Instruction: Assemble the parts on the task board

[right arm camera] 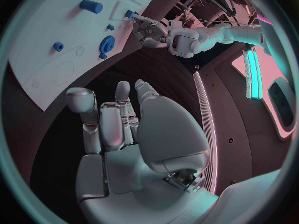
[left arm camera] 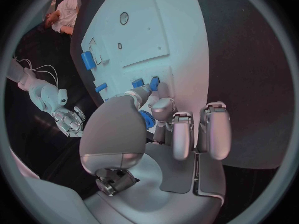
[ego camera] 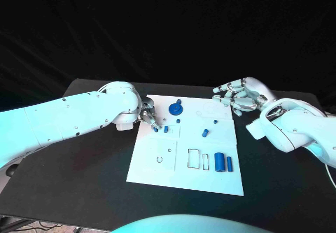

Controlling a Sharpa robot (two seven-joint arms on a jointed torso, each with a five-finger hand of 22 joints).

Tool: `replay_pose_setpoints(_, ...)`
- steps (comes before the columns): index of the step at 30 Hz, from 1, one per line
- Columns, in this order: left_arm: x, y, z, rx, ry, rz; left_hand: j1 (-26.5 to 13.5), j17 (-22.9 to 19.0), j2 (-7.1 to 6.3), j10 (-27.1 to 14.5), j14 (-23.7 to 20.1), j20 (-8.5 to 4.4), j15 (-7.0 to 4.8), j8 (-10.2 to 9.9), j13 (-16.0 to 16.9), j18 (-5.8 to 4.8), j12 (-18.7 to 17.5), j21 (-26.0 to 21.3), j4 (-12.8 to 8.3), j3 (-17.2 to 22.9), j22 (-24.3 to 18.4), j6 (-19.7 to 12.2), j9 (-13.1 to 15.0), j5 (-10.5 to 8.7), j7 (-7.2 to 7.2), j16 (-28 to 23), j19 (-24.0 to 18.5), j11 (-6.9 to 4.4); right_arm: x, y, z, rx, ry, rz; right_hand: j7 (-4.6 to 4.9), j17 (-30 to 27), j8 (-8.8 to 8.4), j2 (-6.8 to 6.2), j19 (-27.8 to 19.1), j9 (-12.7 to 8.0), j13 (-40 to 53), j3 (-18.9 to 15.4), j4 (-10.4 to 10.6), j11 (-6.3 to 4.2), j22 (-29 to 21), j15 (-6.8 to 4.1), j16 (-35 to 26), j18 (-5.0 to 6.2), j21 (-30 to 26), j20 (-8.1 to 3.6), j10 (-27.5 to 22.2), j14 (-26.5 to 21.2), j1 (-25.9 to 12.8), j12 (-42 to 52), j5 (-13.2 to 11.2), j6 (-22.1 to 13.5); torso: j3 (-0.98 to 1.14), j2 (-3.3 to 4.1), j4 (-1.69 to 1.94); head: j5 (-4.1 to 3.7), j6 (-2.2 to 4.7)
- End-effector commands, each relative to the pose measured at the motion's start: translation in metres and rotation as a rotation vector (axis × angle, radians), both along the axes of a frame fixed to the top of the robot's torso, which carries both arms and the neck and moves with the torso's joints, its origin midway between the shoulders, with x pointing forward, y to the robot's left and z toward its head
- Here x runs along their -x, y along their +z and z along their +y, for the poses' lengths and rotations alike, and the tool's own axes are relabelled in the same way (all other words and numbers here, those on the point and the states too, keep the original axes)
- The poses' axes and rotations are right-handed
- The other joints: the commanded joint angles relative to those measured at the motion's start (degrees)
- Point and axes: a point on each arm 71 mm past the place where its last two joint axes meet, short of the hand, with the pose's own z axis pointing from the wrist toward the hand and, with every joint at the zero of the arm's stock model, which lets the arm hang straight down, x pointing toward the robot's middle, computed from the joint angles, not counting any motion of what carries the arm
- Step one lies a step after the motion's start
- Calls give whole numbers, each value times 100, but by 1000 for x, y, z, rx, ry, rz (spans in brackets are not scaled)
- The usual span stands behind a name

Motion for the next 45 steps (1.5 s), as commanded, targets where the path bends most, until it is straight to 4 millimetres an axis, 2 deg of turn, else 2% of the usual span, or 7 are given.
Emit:
replay_pose_setpoints(1,2,-4,-1,-22,-10,23,-102,1506,12,30,612,-43,-40,39,21,-80,34,27,37,-103,1033,88,17,17,-74,14,332,17,1,0,1,2,12,-1,43,-5,-6,23,-30,-6,-5,-3,33,5,-5,-26,-19,110,-18,0,-48,126,8,-10,18,-3,-4,2,5,-9,-4)
replay_pose_setpoints(16,1,-4,1,-23,10,13,-384,1506,54,43,612,-54,-48,65,65,-91,62,60,294,-485,1074,103,98,22,-81,14,354,10,0,0,1,1,13,-1,44,-25,-6,19,-39,-6,-23,-8,38,7,-29,-25,-38,113,-33,0,-61,121,6,-27,21,-5,0,0,1,-9,-7)
replay_pose_setpoints(24,0,-5,4,-33,17,24,-599,1506,-2,-188,612,-30,-19,16,-342,-55,-301,-83,646,-1169,958,1,143,26,-16,14,283,65,1,0,1,0,16,0,47,-43,-11,-15,-55,-7,-49,-62,109,11,-91,-20,-66,120,-84,5,-87,112,-36,-20,279,-22,-1,-2,3,-12,-2)
replay_pose_setpoints(29,-1,-5,5,-13,29,32,-724,1506,171,-418,612,-18,0,-2,-704,-21,-592,-215,680,-1647,852,-161,192,38,33,14,223,106,1,0,1,-2,14,-2,52,-55,-22,-22,-70,-11,-56,-68,117,14,-132,-19,-81,127,-111,6,-99,107,-28,-21,323,-44,-1,-7,4,-14,12)
replay_pose_setpoints(38,-5,2,8,144,97,-60,-839,1506,372,-581,612,-3,16,92,-884,3,-672,-321,689,-2271,777,-344,310,38,61,14,189,131,0,0,1,-2,13,-1,53,-56,-26,-20,-71,-12,-60,-67,120,15,-138,-18,-83,127,-117,6,-105,106,-21,-20,347,-52,-3,-4,9,-32,42)
replay_pose_setpoints(43,-8,7,10,302,144,-113,-744,1474,496,-893,603,39,71,18,-1311,92,-1015,-691,685,-2455,476,-557,282,45,143,-8,14,202,0,0,1,-2,12,0,53,-56,-26,-20,-71,-12,-60,-67,120,15,-138,-18,-83,127,-117,6,-105,106,-21,-20,347,-52,-6,1,8,-39,50)
replay_pose_setpoints(45,-8,9,11,351,156,-129,-682,1196,524,-1180,519,78,113,-45,-1726,183,-1358,-1090,683,-2559,156,-677,239,49,201,-204,-177,257,0,0,0,-2,12,1,53,-56,-26,-20,-71,-12,-60,-67,120,15,-138,-18,-83,127,-117,6,-105,106,-21,-20,347,-52,-3,5,4,-37,48)
